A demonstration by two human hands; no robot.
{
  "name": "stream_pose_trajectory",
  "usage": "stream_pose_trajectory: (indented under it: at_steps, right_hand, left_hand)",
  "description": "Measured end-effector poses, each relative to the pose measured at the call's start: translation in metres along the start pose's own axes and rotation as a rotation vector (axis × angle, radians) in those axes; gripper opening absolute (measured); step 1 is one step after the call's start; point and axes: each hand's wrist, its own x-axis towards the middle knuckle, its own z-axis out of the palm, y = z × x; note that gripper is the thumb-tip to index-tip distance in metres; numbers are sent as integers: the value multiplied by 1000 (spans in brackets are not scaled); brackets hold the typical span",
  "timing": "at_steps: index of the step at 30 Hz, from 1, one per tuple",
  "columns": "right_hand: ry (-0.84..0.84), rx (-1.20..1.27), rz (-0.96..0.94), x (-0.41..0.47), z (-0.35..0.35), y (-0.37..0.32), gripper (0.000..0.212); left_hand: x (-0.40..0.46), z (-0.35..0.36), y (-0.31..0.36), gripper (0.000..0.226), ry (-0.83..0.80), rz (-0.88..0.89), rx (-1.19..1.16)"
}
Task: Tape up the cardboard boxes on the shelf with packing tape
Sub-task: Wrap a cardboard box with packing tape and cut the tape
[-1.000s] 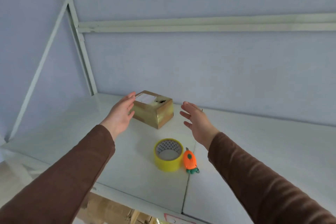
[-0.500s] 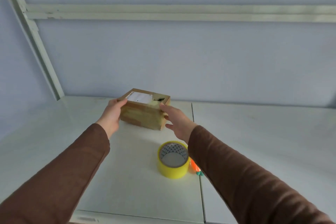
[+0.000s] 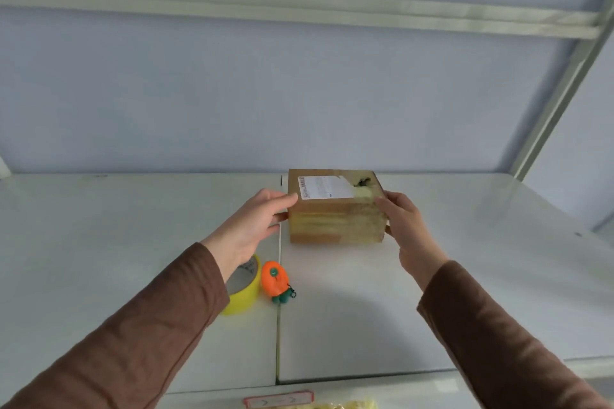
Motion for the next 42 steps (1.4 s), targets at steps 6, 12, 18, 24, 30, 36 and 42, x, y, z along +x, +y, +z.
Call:
stream_pose_trajectory:
  at_steps: [6, 12, 18, 24, 30, 36, 42]
  right_hand:
    - [12, -157, -43, -3, -35, 4, 40]
    - [79, -401, -816, -50, -1, 7, 22]
    - [-445, -609, -572, -82, 60, 48, 52]
    - [-564, -592, -383, -89, 95, 56, 74]
    - [-482, -458, -444, -92, 69, 28, 18]
    - [-571, -626, -503, -89, 21, -9, 13]
    - [-370, -443, -411, -84, -12, -15, 30]
  left_hand:
    - [-6, 20, 9, 35, -85, -27, 145]
    - [-27, -24, 5, 51, -125, 135, 676]
    - [-34, -30, -33, 115, -199, 56, 1482]
    - [-43, -34, -45, 101, -97, 63, 1250]
    - [-55, -12, -31, 36, -79, 228, 1085]
    - [-58, 41, -25, 32, -47, 283, 819]
    - [-56, 88, -18, 35, -125, 301, 588]
